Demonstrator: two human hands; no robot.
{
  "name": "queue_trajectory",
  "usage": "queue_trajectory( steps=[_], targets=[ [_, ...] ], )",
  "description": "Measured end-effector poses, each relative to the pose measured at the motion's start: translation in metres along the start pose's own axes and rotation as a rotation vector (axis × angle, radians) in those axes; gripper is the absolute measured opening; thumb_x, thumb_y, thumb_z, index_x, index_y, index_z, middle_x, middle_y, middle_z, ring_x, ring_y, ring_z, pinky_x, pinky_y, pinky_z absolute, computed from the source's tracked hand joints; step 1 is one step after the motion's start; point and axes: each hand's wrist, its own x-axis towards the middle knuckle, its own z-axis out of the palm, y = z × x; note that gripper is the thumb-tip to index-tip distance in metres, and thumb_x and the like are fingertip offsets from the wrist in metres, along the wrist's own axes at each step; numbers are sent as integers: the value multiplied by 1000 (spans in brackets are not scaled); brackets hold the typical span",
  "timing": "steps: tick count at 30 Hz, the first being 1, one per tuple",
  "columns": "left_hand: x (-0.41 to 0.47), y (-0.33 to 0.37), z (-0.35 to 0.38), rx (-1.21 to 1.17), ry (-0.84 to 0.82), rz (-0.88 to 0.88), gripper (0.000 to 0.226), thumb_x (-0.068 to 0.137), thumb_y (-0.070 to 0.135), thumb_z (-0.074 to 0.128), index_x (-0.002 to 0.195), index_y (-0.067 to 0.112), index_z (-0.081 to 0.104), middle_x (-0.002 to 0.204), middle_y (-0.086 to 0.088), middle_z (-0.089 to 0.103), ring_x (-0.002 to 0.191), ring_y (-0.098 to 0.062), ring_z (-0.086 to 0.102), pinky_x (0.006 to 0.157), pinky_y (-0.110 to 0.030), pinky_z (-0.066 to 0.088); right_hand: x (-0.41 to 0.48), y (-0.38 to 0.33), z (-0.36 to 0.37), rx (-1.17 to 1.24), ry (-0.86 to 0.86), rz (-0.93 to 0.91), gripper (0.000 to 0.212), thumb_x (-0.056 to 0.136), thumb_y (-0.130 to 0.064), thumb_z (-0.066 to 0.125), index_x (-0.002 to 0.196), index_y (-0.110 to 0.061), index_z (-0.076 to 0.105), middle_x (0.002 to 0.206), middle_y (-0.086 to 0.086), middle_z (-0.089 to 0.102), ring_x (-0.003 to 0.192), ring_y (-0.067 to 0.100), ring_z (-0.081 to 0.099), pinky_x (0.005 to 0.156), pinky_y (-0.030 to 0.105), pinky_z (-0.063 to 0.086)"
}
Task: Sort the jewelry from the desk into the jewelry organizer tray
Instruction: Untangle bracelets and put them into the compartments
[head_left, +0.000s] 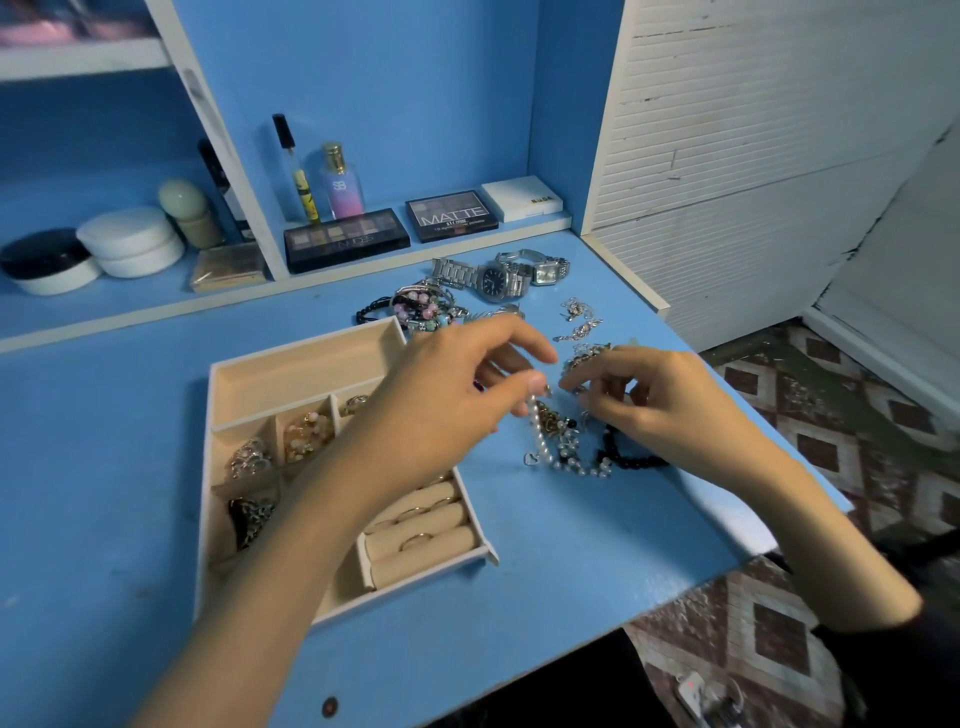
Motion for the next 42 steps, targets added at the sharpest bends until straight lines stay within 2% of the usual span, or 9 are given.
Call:
queue_trajectory(
  steps=[2,9,14,19,23,31,34,37,42],
  targets=[
    [1,8,-6,-82,50,10,15,86,11,60,96,23,64,81,2,69,67,-8,67,57,-22,54,1,1,0,-15,-8,-6,18,82,-10,63,92,-22,72,87,2,69,72,13,56,66,14,40],
    [10,37,-30,-210,193,130,16,89,9,57,99,20,61,79,-3,68,63,-13,67,55,-22,52,2,-2,0,-26,-20,-36,15,82,-13,64,92,-21,72,87,3,68,73,13,57,66,15,40],
    [14,53,-44,-197,236,195,15,90,10,57,102,18,60,78,-1,67,64,-13,67,56,-22,51,2,-3,1,-183,-62,-88,17,78,-31,71,89,-18,71,78,-2,62,73,9,50,68,10,35],
    [16,52,-43,-162,235,182,14,90,11,57,101,19,60,77,0,67,65,-13,68,57,-22,51,2,-1,5,-364,-102,-73,35,70,-55,67,90,-25,65,76,-18,40,81,11,35,67,19,29],
    [16,47,-38,-168,217,164,14,90,11,57,99,20,60,76,1,67,65,-13,67,57,-22,50,2,-5,5,-375,-133,-74,30,73,-51,67,89,-27,65,77,-18,40,82,9,32,68,20,26],
    [12,42,-35,-163,207,141,14,89,11,58,101,18,61,78,-2,68,64,-9,66,57,-21,53,4,-9,3,-277,-148,-51,15,73,-31,74,74,-19,65,73,-12,54,73,-1,43,66,9,34],
    [10,37,-37,-116,241,128,14,88,16,59,98,25,62,79,1,70,69,-4,64,61,-22,52,3,-16,-2,-78,-144,23,14,74,-26,74,70,-19,63,68,-5,62,62,4,52,57,15,39],
    [7,32,-41,-117,268,94,15,89,15,58,99,25,62,79,4,69,70,-7,66,60,-22,53,4,-23,-8,104,-101,59,11,76,-21,74,72,-16,64,67,-2,65,55,0,52,54,11,37],
    [-1,30,-49,-171,285,55,16,90,11,56,100,21,62,82,-2,68,66,-14,70,58,-25,56,10,-37,-14,374,-59,94,12,78,-17,71,80,-7,65,66,3,68,61,15,54,60,28,41]
  ],
)
